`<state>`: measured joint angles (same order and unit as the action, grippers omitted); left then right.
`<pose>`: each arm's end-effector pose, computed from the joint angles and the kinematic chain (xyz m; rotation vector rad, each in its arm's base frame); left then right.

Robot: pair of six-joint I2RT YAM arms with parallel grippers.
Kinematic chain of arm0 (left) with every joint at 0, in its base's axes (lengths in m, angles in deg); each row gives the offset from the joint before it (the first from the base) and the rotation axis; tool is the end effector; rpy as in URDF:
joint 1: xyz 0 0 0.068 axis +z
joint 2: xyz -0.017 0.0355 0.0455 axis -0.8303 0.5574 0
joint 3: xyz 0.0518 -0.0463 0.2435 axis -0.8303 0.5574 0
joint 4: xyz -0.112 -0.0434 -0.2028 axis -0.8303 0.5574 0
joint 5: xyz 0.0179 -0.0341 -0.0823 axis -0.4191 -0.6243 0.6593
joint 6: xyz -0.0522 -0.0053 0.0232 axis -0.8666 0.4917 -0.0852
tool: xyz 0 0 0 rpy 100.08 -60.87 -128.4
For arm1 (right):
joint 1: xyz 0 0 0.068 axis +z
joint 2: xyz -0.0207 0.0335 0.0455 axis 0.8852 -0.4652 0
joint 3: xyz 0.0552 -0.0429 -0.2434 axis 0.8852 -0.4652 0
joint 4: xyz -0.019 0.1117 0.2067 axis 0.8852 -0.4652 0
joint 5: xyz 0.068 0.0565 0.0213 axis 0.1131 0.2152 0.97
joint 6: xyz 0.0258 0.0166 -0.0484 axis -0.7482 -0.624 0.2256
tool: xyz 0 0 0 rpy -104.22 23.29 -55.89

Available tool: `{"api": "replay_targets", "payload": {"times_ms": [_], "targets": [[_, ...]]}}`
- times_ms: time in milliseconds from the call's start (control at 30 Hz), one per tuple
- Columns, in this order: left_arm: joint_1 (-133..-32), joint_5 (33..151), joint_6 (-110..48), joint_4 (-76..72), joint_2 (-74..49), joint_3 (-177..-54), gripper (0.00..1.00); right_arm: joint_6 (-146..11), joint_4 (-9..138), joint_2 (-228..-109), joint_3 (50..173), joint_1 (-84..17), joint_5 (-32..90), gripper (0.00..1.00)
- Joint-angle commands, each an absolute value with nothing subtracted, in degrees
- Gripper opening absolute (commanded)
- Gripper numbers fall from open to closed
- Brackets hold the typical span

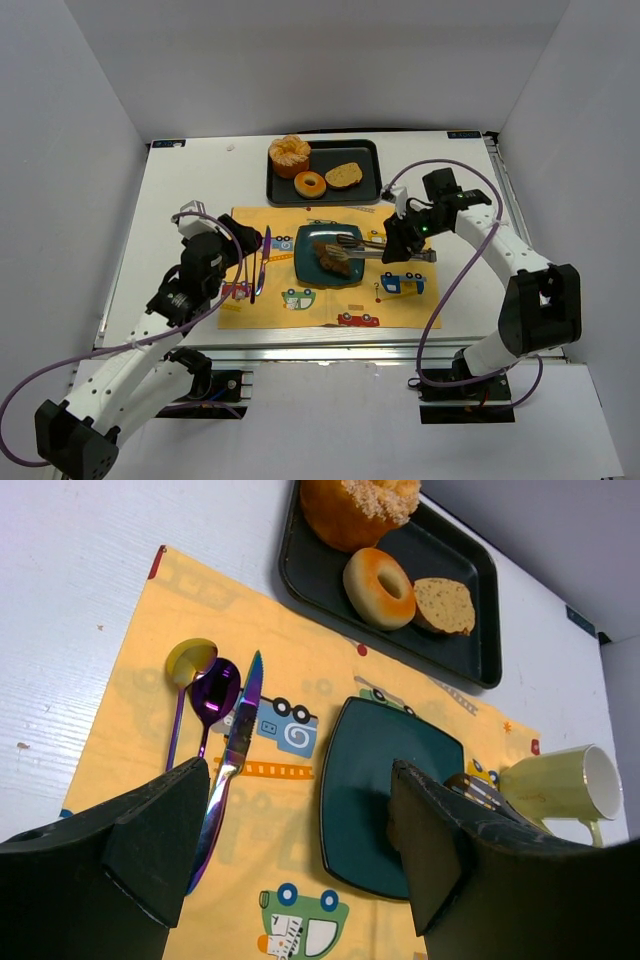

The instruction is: Place the bread

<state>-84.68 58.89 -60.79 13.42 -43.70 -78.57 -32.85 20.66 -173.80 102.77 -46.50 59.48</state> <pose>0.1587 -0.0671 0.2657 -0.4873 1.8822 -0.3897 0.2594 0.0990 0.2431 -1.1198 2.2709 0.7953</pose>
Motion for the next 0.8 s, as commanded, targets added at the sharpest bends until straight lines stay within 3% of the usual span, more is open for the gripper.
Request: {"api": "replay_targets", "payload": {"times_ms": [0,333,567,767], "targets": [[-84.4,58.8,-61.2,13.3,-46.7,-78.8,0.82,-31.5,21.9,-171.5,106.0,-46.4,60.9,0.55],[-84.4,58.0,-62.1,15.7,-50.0,-78.1,0.82,-36.0,24.3,-174.6,115.3,-46.4,64.3,0.54],[-84.4,59.3,-62.3,15.3,-48.7,-78.8,0.82,-60.2,36.0,-189.4,132.0,-46.3,61.5,0.24],[-84.4,59.2,-63.0,15.7,-48.7,-79.0,0.82,-78.7,47.6,-201.0,139.5,-45.7,57.7,0.26]]}}
